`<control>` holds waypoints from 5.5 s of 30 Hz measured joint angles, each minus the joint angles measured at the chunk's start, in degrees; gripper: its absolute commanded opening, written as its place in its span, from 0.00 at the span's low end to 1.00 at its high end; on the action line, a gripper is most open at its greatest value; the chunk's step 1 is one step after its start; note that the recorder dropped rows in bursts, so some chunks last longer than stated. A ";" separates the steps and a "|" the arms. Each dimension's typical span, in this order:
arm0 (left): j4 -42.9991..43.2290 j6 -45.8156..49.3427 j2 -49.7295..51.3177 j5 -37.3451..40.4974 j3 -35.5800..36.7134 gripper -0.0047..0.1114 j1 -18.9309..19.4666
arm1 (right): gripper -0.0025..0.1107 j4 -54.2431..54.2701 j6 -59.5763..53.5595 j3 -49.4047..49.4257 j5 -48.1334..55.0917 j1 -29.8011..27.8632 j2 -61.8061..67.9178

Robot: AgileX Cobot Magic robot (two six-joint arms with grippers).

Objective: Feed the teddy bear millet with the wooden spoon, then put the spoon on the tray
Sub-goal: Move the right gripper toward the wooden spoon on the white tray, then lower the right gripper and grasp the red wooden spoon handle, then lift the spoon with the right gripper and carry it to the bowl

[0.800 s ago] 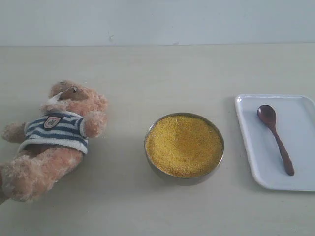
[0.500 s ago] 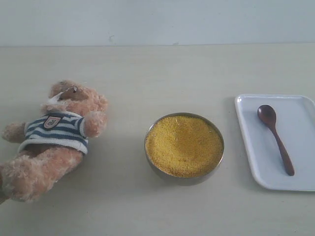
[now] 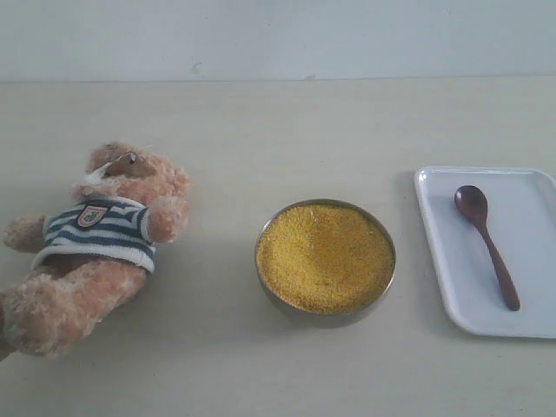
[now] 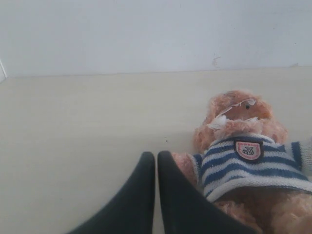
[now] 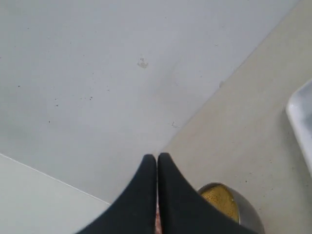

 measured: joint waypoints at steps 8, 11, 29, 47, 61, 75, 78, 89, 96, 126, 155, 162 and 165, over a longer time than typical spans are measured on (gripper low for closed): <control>0.00 0.00 0.00 0.00 0.00 0.07 0.00 | 0.02 -20.25 -0.01 -23.06 18.58 0.00 21.51; 0.00 0.00 0.00 0.00 0.00 0.07 0.00 | 0.02 -32.91 0.88 -34.99 30.51 0.00 33.91; 0.00 0.00 0.00 0.00 0.00 0.07 0.00 | 0.51 -48.25 -5.71 -53.25 53.67 0.00 77.81; 0.00 0.00 0.00 0.00 0.00 0.07 0.00 | 0.51 -54.22 2.42 -40.90 34.47 0.00 80.43; 0.00 0.00 0.00 0.00 0.00 0.07 0.00 | 0.51 -54.51 2.94 -40.90 30.25 -0.59 92.59; 0.00 0.00 0.00 0.00 0.00 0.07 0.00 | 0.51 -54.53 3.31 -41.77 27.85 -4.49 97.19; 0.00 0.00 0.00 0.00 0.00 0.07 0.00 | 0.51 -53.94 2.93 -41.77 27.85 -4.60 97.19; 0.00 0.00 0.00 0.00 0.00 0.07 0.00 | 0.51 -53.32 2.32 -42.00 27.42 -4.60 98.29; 0.00 0.00 0.00 0.00 0.00 0.07 0.00 | 0.27 -52.38 2.32 -42.37 27.42 -4.60 98.85; 0.00 0.00 0.00 0.00 0.00 0.07 0.00 | 0.02 -59.42 -12.78 -57.12 59.23 12.08 82.81; 0.00 0.00 0.00 0.00 0.00 0.07 0.00 | 0.02 -73.96 -13.39 -59.34 65.33 30.30 89.72; 0.00 0.00 0.00 0.00 0.00 0.07 0.23 | 0.02 -74.19 -13.61 -59.34 65.33 30.34 89.72; 0.28 0.66 0.00 -0.85 0.00 0.07 0.23 | 0.02 -74.17 -15.14 -59.34 65.33 31.39 89.72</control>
